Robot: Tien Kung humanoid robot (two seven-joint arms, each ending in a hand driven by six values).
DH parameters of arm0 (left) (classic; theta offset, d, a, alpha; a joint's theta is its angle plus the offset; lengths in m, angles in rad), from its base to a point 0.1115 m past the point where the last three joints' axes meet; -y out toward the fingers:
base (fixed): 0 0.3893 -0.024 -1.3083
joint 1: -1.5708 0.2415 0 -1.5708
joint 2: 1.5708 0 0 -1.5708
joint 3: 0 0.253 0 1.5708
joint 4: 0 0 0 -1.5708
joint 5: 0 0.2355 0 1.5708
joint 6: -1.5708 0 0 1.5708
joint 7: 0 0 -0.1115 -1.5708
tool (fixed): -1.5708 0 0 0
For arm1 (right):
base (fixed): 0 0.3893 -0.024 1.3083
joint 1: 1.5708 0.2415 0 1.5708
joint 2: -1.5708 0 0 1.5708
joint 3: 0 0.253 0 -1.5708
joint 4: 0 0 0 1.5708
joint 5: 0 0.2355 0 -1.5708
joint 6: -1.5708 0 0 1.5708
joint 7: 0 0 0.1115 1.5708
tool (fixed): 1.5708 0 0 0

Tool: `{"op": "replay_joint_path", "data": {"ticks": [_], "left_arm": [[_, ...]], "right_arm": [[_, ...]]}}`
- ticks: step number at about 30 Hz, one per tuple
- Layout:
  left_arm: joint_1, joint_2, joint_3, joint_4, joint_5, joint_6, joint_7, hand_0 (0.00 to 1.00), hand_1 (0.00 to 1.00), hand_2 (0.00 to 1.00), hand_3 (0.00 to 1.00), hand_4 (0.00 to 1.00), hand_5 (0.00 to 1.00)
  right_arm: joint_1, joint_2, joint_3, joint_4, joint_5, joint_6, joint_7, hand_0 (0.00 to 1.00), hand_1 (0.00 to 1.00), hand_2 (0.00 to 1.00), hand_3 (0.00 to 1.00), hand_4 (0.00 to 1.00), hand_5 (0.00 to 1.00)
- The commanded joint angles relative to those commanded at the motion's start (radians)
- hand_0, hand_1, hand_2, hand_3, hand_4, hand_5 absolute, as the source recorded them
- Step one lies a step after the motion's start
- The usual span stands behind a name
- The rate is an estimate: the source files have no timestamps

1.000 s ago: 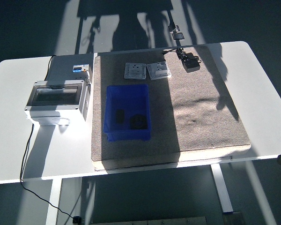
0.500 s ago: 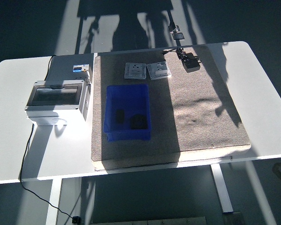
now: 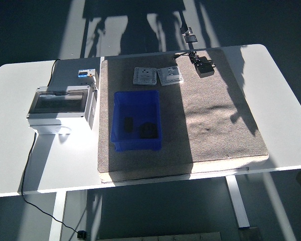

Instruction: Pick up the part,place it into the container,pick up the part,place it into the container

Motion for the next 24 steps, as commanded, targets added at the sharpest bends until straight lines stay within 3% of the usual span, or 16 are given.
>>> {"op": "replay_joint_path", "data": {"ticks": [1, 2, 8, 9, 15, 19, 24], "left_arm": [[-0.001, -0.001, 0.0, 0.0, 0.002, -0.002, 0.001, 0.692, 0.646, 0.659, 0.658, 0.674, 0.591], [-0.002, -0.001, 0.001, 0.0, 0.004, -0.003, 0.002, 0.69, 0.641, 0.655, 0.657, 0.672, 0.585], [0.0, -0.006, 0.044, 0.0, -0.024, -0.003, -0.01, 0.69, 0.641, 0.655, 0.657, 0.672, 0.585], [0.004, -0.005, 0.066, 0.0, -0.045, 0.001, -0.021, 0.689, 0.642, 0.659, 0.656, 0.676, 0.55], [0.059, 0.006, 0.237, 0.0, -0.234, 0.012, -0.129, 0.687, 0.643, 0.662, 0.658, 0.675, 0.552], [0.082, 0.0, 0.322, 0.0, -0.341, -0.006, -0.145, 0.687, 0.643, 0.662, 0.658, 0.675, 0.552], [0.093, -0.005, 0.355, 0.0, -0.436, -0.012, -0.155, 0.684, 0.645, 0.67, 0.666, 0.685, 0.586]], "right_arm": [[0.0, -0.001, 0.002, 0.0, 0.001, -0.001, 0.0, 0.879, 0.747, 0.702, 0.657, 0.998, 0.699], [0.001, -0.001, 0.003, -0.001, 0.001, -0.001, 0.001, 0.804, 0.58, 0.639, 0.626, 0.954, 0.666], [0.005, -0.004, 0.012, -0.002, 0.004, -0.004, 0.003, 0.804, 0.58, 0.639, 0.626, 0.954, 0.666], [0.006, -0.006, 0.012, -0.002, 0.004, -0.005, 0.003, 0.794, 0.567, 0.633, 0.615, 0.957, 0.675], [0.007, -0.012, 0.015, -0.003, 0.003, -0.009, 0.002, 0.793, 0.57, 0.631, 0.613, 0.943, 0.674], [0.002, -0.012, 0.023, -0.005, 0.001, -0.01, 0.001, 0.793, 0.57, 0.631, 0.613, 0.943, 0.674], [0.003, -0.016, 0.021, -0.007, -0.006, -0.011, -0.004, 0.793, 0.57, 0.63, 0.609, 0.937, 0.675]]}}
